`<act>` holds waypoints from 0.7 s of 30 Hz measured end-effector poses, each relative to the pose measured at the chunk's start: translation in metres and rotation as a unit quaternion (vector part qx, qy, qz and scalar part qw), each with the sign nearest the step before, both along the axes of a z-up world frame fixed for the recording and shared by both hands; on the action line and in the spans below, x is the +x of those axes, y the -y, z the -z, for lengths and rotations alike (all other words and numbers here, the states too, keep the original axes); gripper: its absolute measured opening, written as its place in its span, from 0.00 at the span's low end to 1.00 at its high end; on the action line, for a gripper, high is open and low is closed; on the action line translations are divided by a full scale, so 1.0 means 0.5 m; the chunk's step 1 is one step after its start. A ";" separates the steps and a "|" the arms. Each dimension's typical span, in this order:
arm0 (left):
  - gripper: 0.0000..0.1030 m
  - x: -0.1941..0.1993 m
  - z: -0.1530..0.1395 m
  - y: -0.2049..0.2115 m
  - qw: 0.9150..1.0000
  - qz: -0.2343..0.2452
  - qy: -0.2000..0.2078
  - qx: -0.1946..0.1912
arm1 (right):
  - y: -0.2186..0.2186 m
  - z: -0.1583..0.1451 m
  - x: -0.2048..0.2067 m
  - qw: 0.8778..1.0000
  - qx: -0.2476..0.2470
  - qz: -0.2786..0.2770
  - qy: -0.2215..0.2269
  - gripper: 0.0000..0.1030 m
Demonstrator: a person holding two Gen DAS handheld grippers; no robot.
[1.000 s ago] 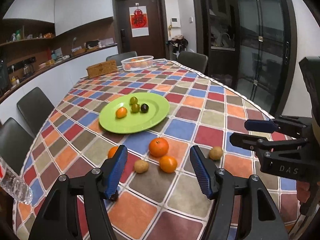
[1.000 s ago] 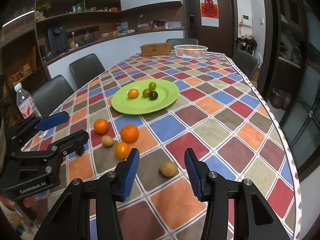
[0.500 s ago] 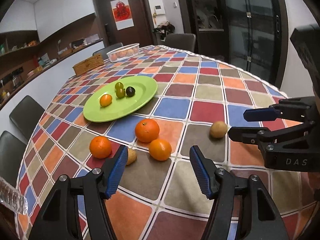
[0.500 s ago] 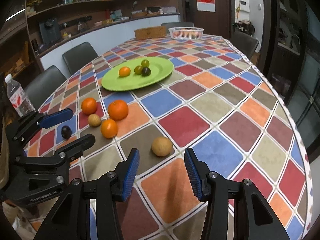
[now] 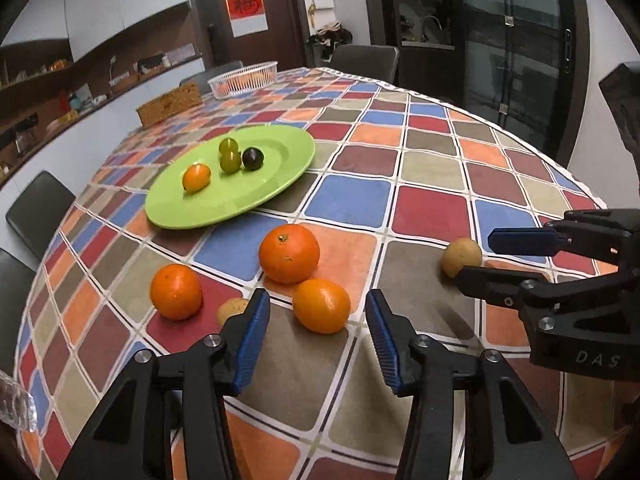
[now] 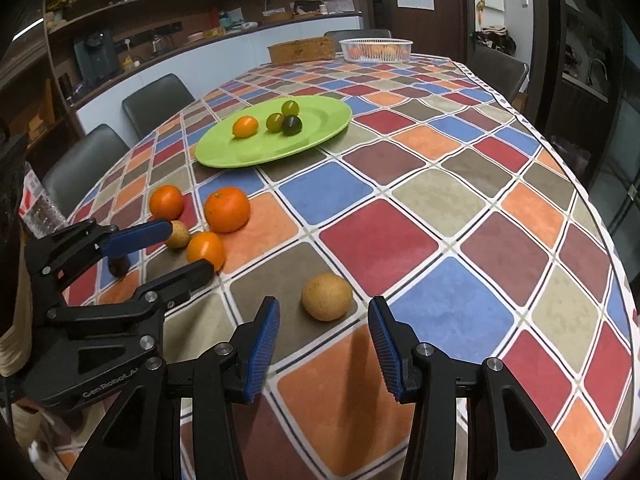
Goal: Organize fruits
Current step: 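Close the left gripper on an orange while the right gripper grasps a brown round fruit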
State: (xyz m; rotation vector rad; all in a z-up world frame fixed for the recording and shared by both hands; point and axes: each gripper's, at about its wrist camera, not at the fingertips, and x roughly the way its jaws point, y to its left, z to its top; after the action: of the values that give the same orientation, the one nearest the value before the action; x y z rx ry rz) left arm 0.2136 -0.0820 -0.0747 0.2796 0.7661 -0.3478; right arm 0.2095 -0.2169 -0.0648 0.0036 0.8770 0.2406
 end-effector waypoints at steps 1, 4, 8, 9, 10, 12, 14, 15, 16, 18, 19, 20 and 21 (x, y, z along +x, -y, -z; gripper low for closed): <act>0.46 0.004 0.003 0.000 1.000 -0.001 -0.006 -0.004 | 0.000 0.002 0.003 1.000 0.000 0.001 -0.001 0.43; 0.39 0.015 0.013 0.005 1.000 -0.003 -0.021 -0.007 | 0.002 0.007 0.013 1.000 0.007 0.005 -0.006 0.40; 0.38 0.022 0.018 0.007 1.000 -0.008 -0.029 -0.007 | -0.001 0.013 0.022 1.000 0.005 0.005 -0.011 0.35; 0.38 0.024 0.019 0.007 0.999 -0.009 -0.030 -0.009 | -0.002 0.015 0.024 1.000 0.005 0.005 -0.012 0.35; 0.38 0.027 0.021 0.008 0.999 -0.010 -0.034 -0.008 | -0.002 0.017 0.025 1.000 0.005 0.005 -0.013 0.35; 0.36 0.035 0.028 0.009 0.999 -0.014 -0.046 -0.005 | -0.004 0.020 0.028 1.000 0.007 0.005 -0.015 0.32; 0.32 0.038 0.027 0.006 0.999 -0.017 -0.048 -0.012 | -0.005 0.023 0.031 1.000 0.008 0.006 -0.017 0.30; 0.32 0.040 0.026 0.004 0.999 -0.019 -0.048 -0.015 | -0.006 0.023 0.032 1.000 0.007 0.006 -0.017 0.30; 0.32 0.040 0.026 0.003 0.998 -0.019 -0.050 -0.018 | -0.007 0.023 0.033 1.000 0.007 0.006 -0.016 0.30; 0.32 0.039 0.025 0.000 0.998 -0.021 -0.052 -0.023 | -0.008 0.023 0.034 1.000 0.007 0.005 -0.016 0.30; 0.32 0.037 0.023 -0.002 0.998 -0.022 -0.052 -0.026 | -0.007 0.022 0.034 1.000 0.007 0.003 -0.016 0.30; 0.32 0.034 0.019 -0.003 0.998 -0.022 -0.051 -0.031 | -0.008 0.020 0.032 1.000 0.008 0.002 -0.015 0.30; 0.31 0.031 0.015 -0.005 0.998 -0.022 -0.049 -0.032 | -0.008 0.018 0.031 1.000 0.008 0.001 -0.013 0.30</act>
State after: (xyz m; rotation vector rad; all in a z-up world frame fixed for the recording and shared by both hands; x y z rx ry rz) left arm 0.2290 -0.0797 -0.0820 0.1852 0.8540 -0.3456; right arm 0.2250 -0.2129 -0.0740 0.0235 0.9009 0.2456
